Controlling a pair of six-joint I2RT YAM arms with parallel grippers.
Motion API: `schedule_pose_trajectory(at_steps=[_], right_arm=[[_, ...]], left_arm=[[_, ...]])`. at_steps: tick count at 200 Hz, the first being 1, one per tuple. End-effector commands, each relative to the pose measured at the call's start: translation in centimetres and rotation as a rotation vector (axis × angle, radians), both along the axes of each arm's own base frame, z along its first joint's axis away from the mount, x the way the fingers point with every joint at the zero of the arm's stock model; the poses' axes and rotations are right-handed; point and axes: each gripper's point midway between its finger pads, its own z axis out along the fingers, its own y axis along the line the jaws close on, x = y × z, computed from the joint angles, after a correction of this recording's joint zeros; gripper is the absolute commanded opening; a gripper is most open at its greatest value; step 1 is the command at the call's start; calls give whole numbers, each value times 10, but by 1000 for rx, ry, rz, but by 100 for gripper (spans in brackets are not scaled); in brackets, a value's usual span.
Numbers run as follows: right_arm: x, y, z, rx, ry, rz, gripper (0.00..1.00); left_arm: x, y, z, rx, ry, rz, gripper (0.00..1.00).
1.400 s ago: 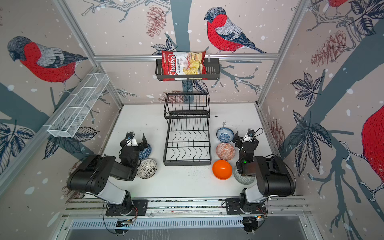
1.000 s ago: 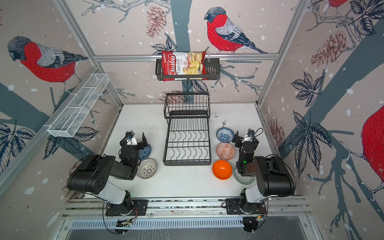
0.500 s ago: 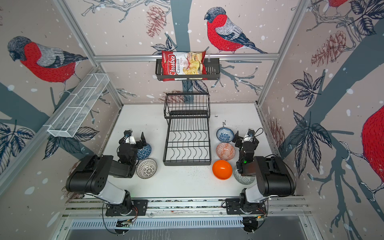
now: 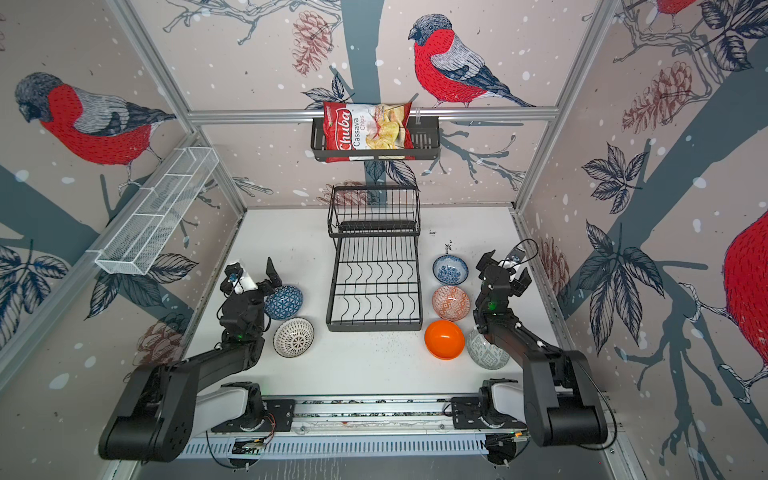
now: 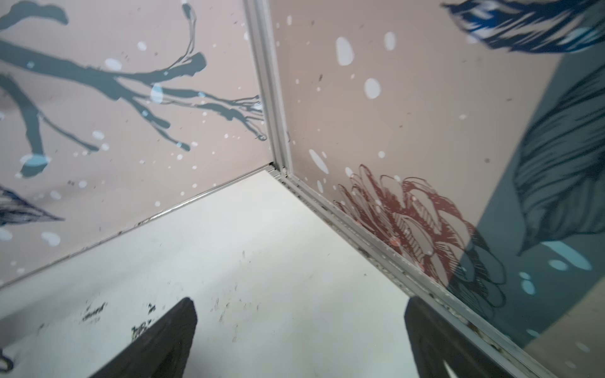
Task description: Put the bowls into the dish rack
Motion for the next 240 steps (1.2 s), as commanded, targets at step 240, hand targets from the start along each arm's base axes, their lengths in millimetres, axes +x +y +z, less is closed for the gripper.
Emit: schedule_pose_trajectory(at_steps=[240], right_arm=[[6, 163, -56, 267, 389, 560, 96]], left_arm=[[20, -170, -16, -632, 376, -630, 99]])
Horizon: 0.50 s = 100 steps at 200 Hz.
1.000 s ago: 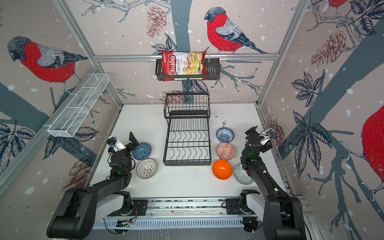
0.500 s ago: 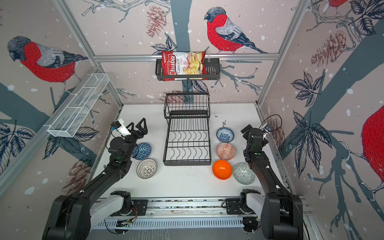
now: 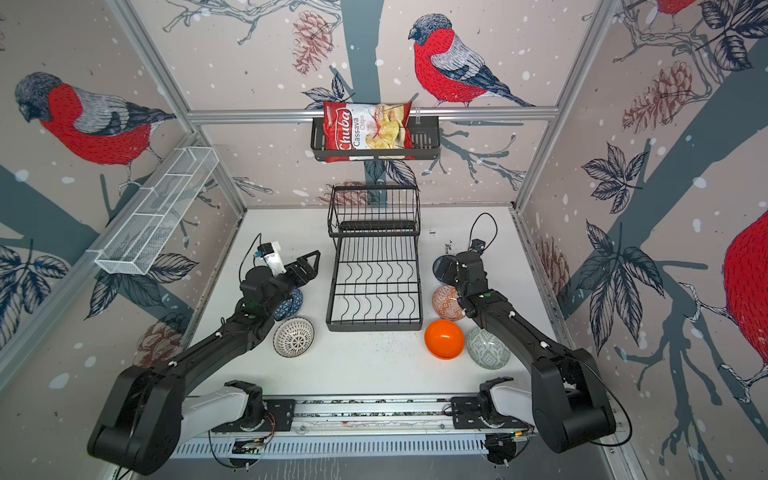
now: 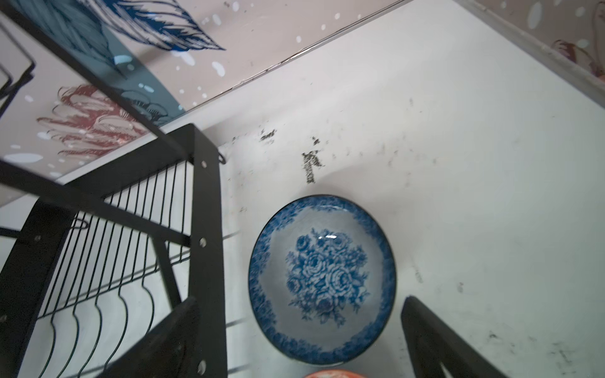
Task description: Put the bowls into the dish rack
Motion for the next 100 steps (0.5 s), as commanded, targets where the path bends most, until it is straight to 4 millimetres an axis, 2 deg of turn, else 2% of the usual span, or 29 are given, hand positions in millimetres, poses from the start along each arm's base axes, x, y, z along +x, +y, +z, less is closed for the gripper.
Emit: schedule_pose_trajectory(at_steps=[1, 14, 18, 25, 49, 66, 81, 100], right_arm=[[-1, 4, -1, -33, -5, 11, 96], [1, 1, 0, -42, -1, -4, 95], [2, 0, -9, -58, 29, -8, 95], [3, -3, -11, -75, 46, -20, 95], [7, -25, -22, -107, 101, -105, 92], [12, -40, -33, -90, 152, -137, 83], [16, -56, -41, -82, 189, -179, 81], [22, -65, -50, -53, 218, -189, 75]], left_arm=[[-3, -7, -9, 8, 44, -29, 99], [-7, -9, -15, 8, 63, -35, 98], [-8, -9, -16, 8, 66, -40, 98], [-10, -11, -19, 9, 75, -49, 98], [-16, -13, -27, 21, 102, -66, 98], [-19, -13, -28, 22, 105, -68, 98], [-21, -13, -26, 21, 97, -63, 98], [-22, -15, -25, 26, 94, -69, 98]])
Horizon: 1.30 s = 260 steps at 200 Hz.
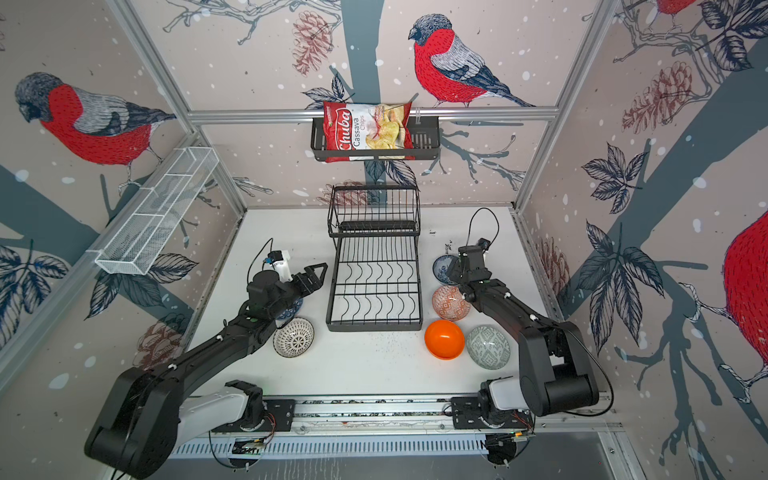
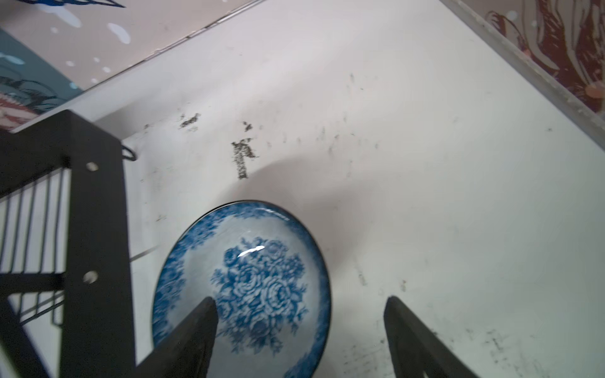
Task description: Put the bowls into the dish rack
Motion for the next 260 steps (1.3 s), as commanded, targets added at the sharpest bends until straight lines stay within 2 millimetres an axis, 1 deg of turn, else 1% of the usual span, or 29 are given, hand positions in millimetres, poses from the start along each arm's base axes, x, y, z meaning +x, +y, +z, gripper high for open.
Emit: schedule_pose_trajectory(at_steps=[1, 14, 32, 39, 49, 76, 86, 92, 107, 128, 136, 158, 180, 198, 213, 227, 242, 260], right_arm=[[2, -6, -10, 42, 41, -18, 75], [6, -6, -16, 58, 61, -11, 71], [8, -3, -24, 63, 86, 2, 69], [10, -1, -27, 66, 94, 7, 67], [11, 0, -30, 71, 102, 11, 65], [15, 0, -39, 94, 120, 14, 51], [16, -3, -44, 99, 135, 3, 44], [16, -5, -44, 101, 137, -5, 41], [14, -15, -49, 100, 152, -38, 31], [11, -33, -51, 105, 155, -93, 22], [9, -39, -51, 106, 154, -110, 21], [4, -54, -49, 80, 148, -162, 20], [-3, -71, -47, 33, 148, -228, 20], [-5, -76, -45, 33, 142, -243, 23], [-4, -74, -45, 43, 144, -233, 31], [-3, -73, -41, 48, 134, -233, 35], [-3, -72, -30, 47, 103, -233, 50], [-7, -69, -13, 48, 65, -224, 63]], left_arm=[[-2, -2, 2, 10, -9, -10, 98], [-1, -2, 1, 12, -4, -12, 99], [0, -5, 0, 12, 1, -23, 98], [-1, -5, 0, 12, 3, -26, 99], [0, -6, 1, 11, 2, -27, 99], [1, -8, 3, 13, 1, -32, 99], [1, -8, 4, 12, -1, -30, 99], [1, -8, 4, 12, -1, -30, 98], [2, -8, 5, 15, -2, -28, 98], [2, -7, 4, 20, 1, -27, 98], [2, -7, 4, 20, 2, -27, 98], [1, -7, 2, 19, 10, -25, 98], [1, -8, 5, 16, 7, -29, 98], [1, -8, 6, 19, 7, -28, 98], [0, -7, 6, 22, 13, -24, 99], [0, -5, 3, 29, 28, -14, 98], [1, -3, 1, 40, 47, -6, 99], [0, -3, 0, 47, 57, -6, 98]])
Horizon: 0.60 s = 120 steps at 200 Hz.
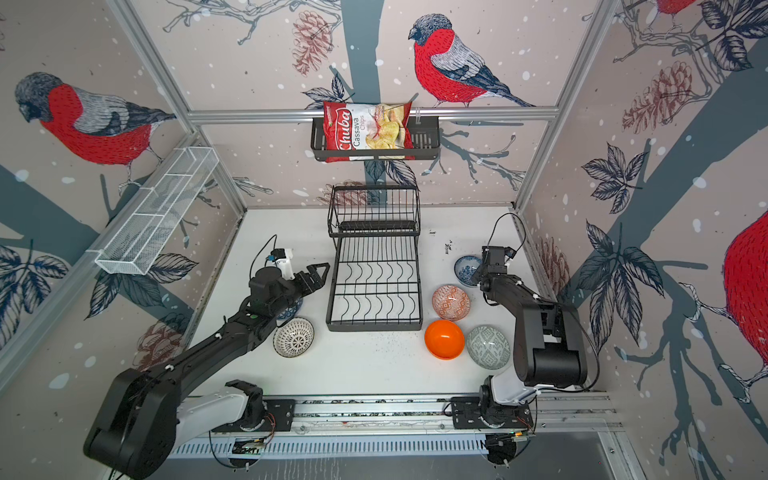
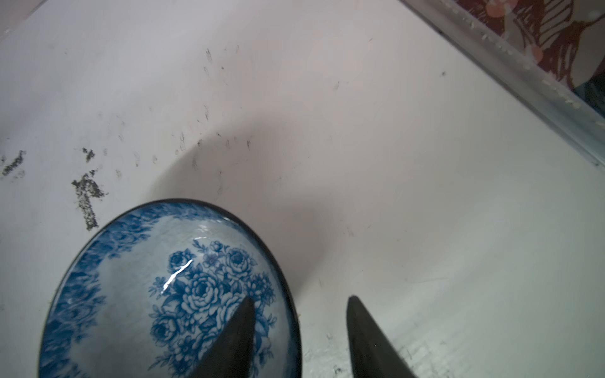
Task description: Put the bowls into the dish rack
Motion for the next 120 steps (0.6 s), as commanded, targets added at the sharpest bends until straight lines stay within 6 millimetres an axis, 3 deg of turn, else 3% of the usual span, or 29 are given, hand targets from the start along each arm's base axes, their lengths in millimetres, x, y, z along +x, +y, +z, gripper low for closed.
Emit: schedule_pose_trajectory(at_steps=[1, 28, 51, 89, 120], right_arm=[[-3, 1, 19, -18, -41, -5, 65], [-15, 24, 43, -14, -89, 70, 76], [-35, 50, 44, 0, -95, 150, 76], [-66, 66, 18, 43, -25, 219, 66], [-72, 78, 4, 62, 7, 256, 60]], left_arm=[[-1, 3, -1, 25, 12, 9, 98], [-1, 3, -2, 15, 23, 12, 98], [-2, 1, -3, 3, 29, 9, 98], [-2, -1, 3, -14, 21, 2, 99], [-1, 0, 8, -10, 8, 5, 98]])
